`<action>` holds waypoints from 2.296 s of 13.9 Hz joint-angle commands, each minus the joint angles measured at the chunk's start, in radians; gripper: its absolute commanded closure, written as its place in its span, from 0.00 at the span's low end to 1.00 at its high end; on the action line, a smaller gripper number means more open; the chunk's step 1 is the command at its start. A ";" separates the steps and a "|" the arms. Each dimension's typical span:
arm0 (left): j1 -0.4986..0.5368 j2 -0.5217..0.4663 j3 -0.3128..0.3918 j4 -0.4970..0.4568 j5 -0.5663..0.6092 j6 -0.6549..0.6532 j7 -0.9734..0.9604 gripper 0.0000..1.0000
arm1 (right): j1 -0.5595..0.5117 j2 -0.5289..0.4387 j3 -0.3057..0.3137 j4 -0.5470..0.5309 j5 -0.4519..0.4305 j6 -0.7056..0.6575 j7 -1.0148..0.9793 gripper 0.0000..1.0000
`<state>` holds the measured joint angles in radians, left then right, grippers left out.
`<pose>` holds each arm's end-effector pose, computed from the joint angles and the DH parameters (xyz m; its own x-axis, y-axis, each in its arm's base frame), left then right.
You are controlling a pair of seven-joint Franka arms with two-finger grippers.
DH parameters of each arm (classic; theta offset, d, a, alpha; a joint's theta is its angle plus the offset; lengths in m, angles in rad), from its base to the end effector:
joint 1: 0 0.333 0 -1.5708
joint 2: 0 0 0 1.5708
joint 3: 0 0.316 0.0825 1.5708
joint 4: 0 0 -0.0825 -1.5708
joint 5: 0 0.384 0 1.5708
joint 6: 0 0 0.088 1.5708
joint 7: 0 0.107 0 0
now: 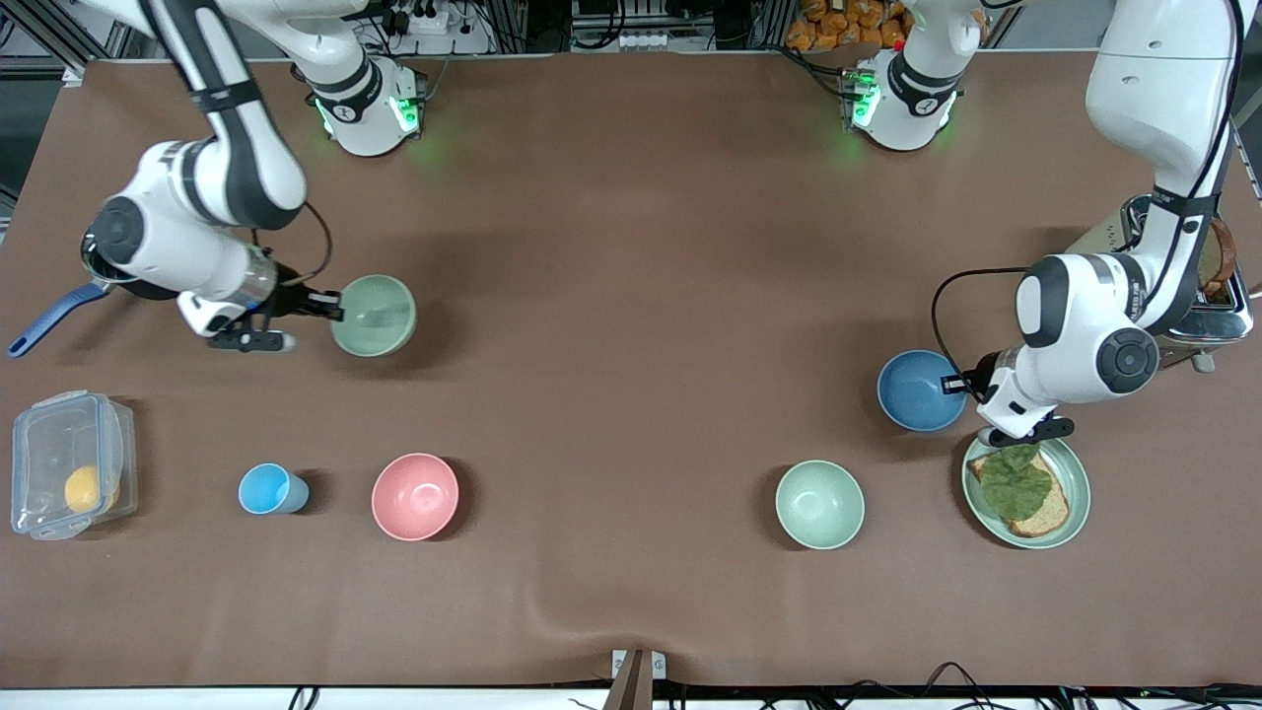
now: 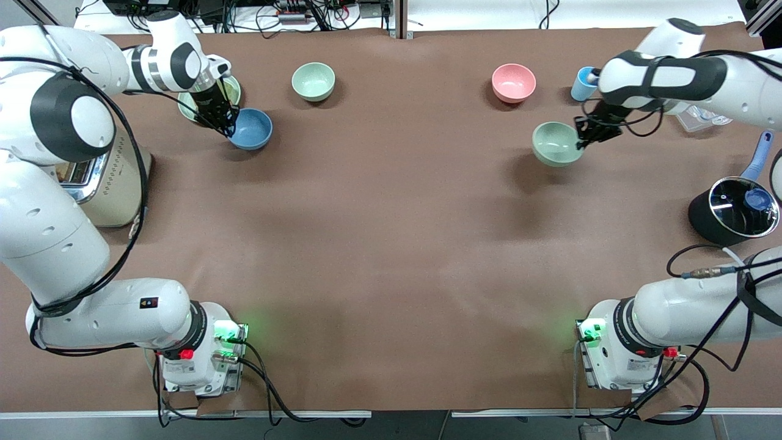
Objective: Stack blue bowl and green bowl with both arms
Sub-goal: 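Lift the green bowl toward the table middle while the left gripper lifts the blue bowl, then carry the blue bowl with the left gripper over the green bowl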
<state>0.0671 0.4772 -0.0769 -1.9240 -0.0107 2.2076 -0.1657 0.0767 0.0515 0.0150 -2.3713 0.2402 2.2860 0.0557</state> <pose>0.6043 -0.0049 0.2269 0.9670 0.1632 -0.1957 0.1685 -0.9857 0.0104 0.4841 0.0501 0.2921 0.9802 -0.1205 -0.1574 -0.1442 -0.9783 -0.1489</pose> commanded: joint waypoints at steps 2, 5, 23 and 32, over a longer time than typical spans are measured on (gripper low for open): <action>-0.003 -0.031 -0.014 0.026 -0.014 -0.006 -0.092 1.00 | 0.141 -0.016 -0.006 -0.006 0.019 0.049 0.221 1.00; -0.001 -0.032 -0.032 0.051 -0.014 -0.022 -0.143 1.00 | 0.259 0.010 -0.007 0.016 0.019 0.110 0.396 1.00; -0.003 -0.055 -0.115 0.080 -0.031 -0.057 -0.314 1.00 | 0.676 0.350 -0.012 0.233 0.013 0.359 1.012 1.00; -0.003 -0.060 -0.280 0.122 -0.029 -0.129 -0.593 1.00 | 0.672 0.366 -0.013 0.263 0.014 0.348 1.059 0.00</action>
<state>0.0594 0.4318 -0.3208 -1.8021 -0.0231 2.0979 -0.7051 0.7443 0.4062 0.0080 -2.1391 0.2430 2.6433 1.0800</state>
